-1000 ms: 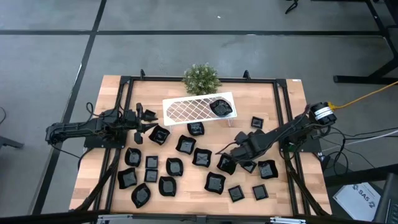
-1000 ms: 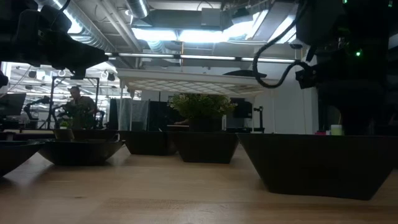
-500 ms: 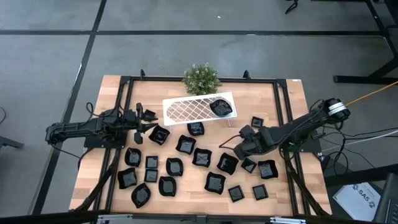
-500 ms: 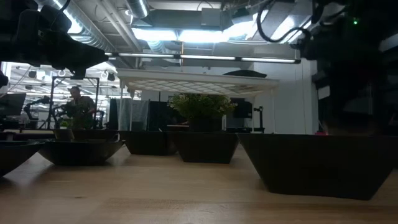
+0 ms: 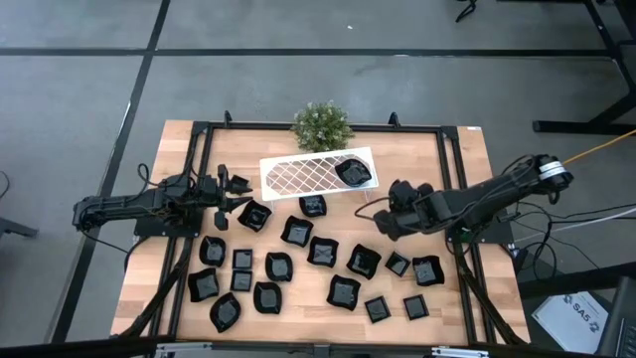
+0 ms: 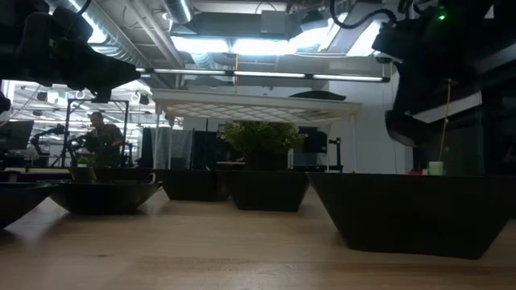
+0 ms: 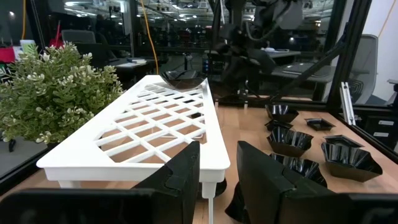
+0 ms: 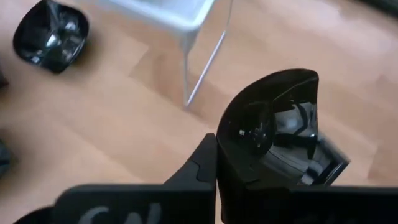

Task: Pick & Place Mini shaped plates
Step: Stack the leaf shaped plate on top of the leaf-shaped plate on the shelf

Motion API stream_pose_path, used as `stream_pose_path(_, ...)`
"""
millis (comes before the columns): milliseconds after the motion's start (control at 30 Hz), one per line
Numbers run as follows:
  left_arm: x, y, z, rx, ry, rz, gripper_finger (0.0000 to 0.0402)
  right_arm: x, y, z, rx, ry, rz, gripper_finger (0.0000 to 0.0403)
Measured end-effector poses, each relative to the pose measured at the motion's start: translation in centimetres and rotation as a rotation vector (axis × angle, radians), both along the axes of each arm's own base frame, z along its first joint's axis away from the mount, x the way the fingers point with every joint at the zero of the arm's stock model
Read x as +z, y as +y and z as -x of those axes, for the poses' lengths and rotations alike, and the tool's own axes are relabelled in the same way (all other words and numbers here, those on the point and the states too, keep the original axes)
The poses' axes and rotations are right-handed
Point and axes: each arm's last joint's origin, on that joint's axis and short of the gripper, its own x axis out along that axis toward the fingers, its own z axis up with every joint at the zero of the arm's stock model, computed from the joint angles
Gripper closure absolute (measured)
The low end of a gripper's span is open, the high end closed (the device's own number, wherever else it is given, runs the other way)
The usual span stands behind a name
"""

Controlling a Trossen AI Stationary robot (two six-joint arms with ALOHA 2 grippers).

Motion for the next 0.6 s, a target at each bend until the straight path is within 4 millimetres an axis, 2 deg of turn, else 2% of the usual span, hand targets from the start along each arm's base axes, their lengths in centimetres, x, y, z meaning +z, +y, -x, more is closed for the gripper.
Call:
stream_pose_path(133, 0.0, 0.0, 0.0, 0.000, 0.000, 0.000, 0.0302, 0.8, -0.9, -0.4, 0.015, 0.014, 0.076, 0.0403)
stream_pose_path(367, 0.0, 0.0, 0.0, 0.000, 0.000, 0.000, 0.0302, 4.8, -1.9, -1.7, 0.108, 0.019, 0.275, 0.0403)
stream_pose_path(600, 0.0, 0.0, 0.0, 0.000, 0.000, 0.000, 0.0302, 8.6, -2.2, -3.3, 0.368, 0.091, 0.478, 0.0403)
